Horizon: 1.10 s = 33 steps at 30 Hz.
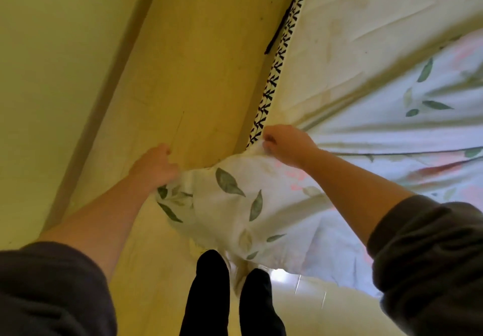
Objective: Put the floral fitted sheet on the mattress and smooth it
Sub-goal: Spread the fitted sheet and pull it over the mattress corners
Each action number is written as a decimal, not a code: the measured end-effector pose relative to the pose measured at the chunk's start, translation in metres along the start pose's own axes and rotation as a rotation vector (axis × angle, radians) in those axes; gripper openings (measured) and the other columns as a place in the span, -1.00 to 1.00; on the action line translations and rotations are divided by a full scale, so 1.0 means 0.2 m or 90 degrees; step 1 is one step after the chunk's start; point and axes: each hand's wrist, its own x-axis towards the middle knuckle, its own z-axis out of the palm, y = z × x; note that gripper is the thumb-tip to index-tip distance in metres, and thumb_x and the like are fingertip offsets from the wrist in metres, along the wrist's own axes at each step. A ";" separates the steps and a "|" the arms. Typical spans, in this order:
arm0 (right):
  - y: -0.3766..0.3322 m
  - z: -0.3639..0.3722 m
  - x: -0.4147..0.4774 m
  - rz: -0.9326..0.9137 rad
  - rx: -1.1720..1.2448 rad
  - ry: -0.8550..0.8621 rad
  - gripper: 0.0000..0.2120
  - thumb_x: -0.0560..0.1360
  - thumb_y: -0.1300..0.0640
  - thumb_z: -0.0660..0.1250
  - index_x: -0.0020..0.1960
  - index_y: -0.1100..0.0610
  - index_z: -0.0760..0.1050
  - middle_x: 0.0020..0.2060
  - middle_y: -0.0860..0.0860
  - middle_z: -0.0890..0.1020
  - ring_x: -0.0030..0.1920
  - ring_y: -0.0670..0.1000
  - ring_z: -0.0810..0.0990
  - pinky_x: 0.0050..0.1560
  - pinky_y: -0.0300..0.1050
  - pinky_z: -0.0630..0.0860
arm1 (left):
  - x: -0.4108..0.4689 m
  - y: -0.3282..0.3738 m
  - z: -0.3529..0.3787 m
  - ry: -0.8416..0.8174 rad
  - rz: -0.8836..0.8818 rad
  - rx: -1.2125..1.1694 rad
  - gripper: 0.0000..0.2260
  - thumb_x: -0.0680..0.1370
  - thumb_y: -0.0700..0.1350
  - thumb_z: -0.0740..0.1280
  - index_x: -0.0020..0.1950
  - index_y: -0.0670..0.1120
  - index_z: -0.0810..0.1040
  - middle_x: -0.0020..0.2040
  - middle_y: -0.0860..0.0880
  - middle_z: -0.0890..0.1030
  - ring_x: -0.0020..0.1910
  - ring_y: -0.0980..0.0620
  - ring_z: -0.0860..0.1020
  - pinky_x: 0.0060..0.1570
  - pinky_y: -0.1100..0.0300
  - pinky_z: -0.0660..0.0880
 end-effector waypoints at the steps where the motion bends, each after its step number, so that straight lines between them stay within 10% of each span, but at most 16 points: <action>1: 0.00 -0.01 -0.02 -0.020 0.048 0.070 -0.87 0.57 0.12 0.18 -0.12 0.10 0.44 -0.25 -0.02 0.51 -0.24 0.00 0.49 -0.22 -0.15 0.46 | 0.00 0.09 0.02 -0.018 0.080 -0.067 -0.55 0.57 -0.04 0.25 0.44 -0.03 0.28 0.41 -0.07 0.38 0.30 -0.11 0.42 0.14 0.07 0.41; 5: 0.08 -0.03 -0.13 -0.090 -0.002 0.116 -0.77 0.56 0.03 0.16 -0.22 0.10 0.44 -0.27 -0.03 0.47 -0.27 -0.01 0.44 -0.21 -0.12 0.45 | -0.04 0.48 0.14 -0.115 0.282 -0.190 -0.53 0.57 0.00 0.30 0.45 0.01 0.26 0.37 -0.02 0.42 0.24 -0.03 0.46 0.09 0.14 0.44; 10: 0.14 0.01 -0.28 -0.054 -0.085 -0.069 -0.58 0.64 -0.06 -0.05 0.18 0.00 0.56 -0.13 -0.08 0.56 -0.08 0.00 0.49 0.11 -0.01 0.42 | -0.10 0.54 0.24 -0.157 0.247 -0.069 -0.56 0.44 0.15 0.42 0.18 -0.04 0.40 0.02 -0.02 0.54 -0.07 0.01 0.51 -0.17 0.13 0.46; 14: 0.17 0.06 -0.30 0.060 -0.077 -0.104 -0.76 0.64 0.12 0.09 0.20 0.08 0.47 0.04 0.10 0.60 -0.11 0.10 0.59 -0.09 -0.03 0.56 | -0.15 0.56 0.18 -0.164 0.183 -0.118 -0.57 0.50 0.32 0.21 0.03 -0.04 0.48 -0.12 -0.05 0.56 -0.21 0.01 0.49 -0.26 0.14 0.39; 20: 0.21 0.15 -0.28 0.184 0.078 -0.029 -0.65 0.57 0.11 0.20 0.34 0.01 0.32 0.15 0.08 0.54 -0.01 0.13 0.59 -0.11 -0.02 0.51 | -0.19 0.71 0.22 -0.057 0.380 0.197 -0.84 0.56 -0.02 0.27 -0.20 0.03 0.37 -0.20 0.02 0.47 -0.22 0.02 0.43 -0.37 0.17 0.27; 27: 0.01 0.05 -0.07 0.609 0.615 0.057 -0.68 0.52 -0.18 0.24 -0.03 0.08 0.40 -0.22 0.03 0.58 -0.38 -0.01 0.61 -0.40 -0.22 0.46 | -0.03 0.37 -0.08 0.023 0.210 -0.097 -0.72 0.54 -0.11 0.23 -0.37 -0.04 0.30 -0.41 -0.05 0.38 -0.41 0.01 0.31 -0.38 0.15 0.18; 33: -0.21 0.00 0.10 0.649 0.811 0.086 -0.73 0.52 0.11 0.24 0.13 0.21 0.56 -0.01 0.13 0.64 -0.07 0.10 0.63 -0.09 -0.08 0.55 | 0.09 0.26 -0.40 -0.232 0.339 0.114 -0.74 0.51 -0.10 0.28 -0.38 -0.02 0.37 -0.45 0.06 0.39 -0.44 0.07 0.34 -0.36 0.19 0.24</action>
